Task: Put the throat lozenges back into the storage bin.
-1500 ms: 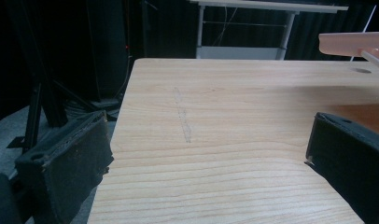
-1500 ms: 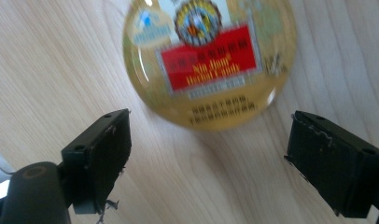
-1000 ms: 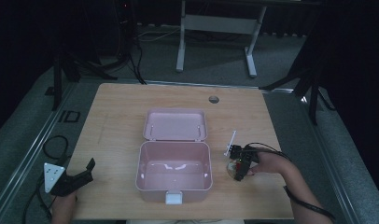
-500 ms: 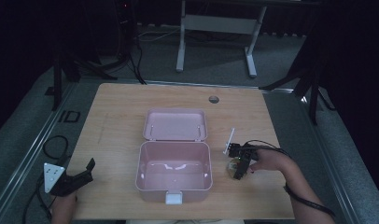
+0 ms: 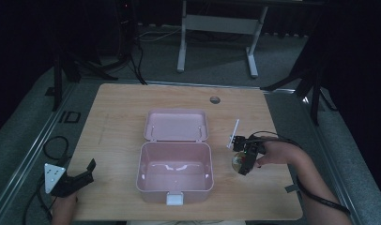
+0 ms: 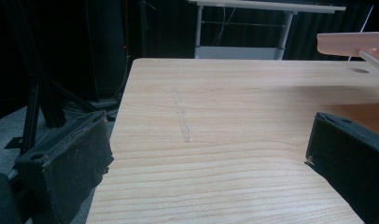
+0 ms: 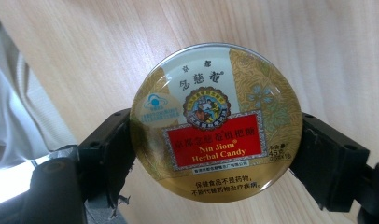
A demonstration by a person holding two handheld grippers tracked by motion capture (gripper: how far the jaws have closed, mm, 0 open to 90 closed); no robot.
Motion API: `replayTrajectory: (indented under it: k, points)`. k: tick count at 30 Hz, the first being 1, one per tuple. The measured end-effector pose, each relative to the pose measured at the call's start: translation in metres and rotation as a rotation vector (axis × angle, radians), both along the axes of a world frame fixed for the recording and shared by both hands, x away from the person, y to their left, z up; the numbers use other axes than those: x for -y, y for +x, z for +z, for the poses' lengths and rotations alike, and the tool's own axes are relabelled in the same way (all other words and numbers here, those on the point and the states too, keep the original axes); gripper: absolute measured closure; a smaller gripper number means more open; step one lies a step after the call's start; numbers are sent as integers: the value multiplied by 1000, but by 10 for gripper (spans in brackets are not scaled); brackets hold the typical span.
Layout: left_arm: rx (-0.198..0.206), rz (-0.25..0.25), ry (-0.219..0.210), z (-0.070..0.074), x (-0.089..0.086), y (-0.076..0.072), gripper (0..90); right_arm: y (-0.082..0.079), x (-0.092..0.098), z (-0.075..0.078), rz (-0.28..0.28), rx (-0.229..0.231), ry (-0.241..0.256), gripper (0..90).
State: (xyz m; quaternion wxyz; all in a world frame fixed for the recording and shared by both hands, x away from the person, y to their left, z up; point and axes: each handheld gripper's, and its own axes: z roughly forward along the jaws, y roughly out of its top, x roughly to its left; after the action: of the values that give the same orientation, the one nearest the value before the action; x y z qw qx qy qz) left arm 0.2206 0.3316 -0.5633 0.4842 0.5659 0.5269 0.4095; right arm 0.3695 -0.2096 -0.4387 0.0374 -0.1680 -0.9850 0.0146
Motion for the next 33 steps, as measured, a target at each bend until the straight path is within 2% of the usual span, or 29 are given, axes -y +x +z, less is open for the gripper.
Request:
replayTrajectory:
  k: [5,6,7,10,15,33]
  points:
    - [0,1,-1,0,0,0,5,-1,-1,28,-14,22,15,201]
    - [0,1,-1,0,0,0,5,-1,-1,44,-21,41,32,201]
    - [-1,0,0,0,0,0,5,-1,-1,44,-21,41,32,201]
    - [0,1,-2,0,0,0,5,-2,-4,56,-25,59,40,201]
    - [-1,0,-1,0,0,0,5,-4,-17,59,-1,55,25,202]
    - [2,-3,-9,0,-1,0,5,-14,-95,67,162,34,78,202]
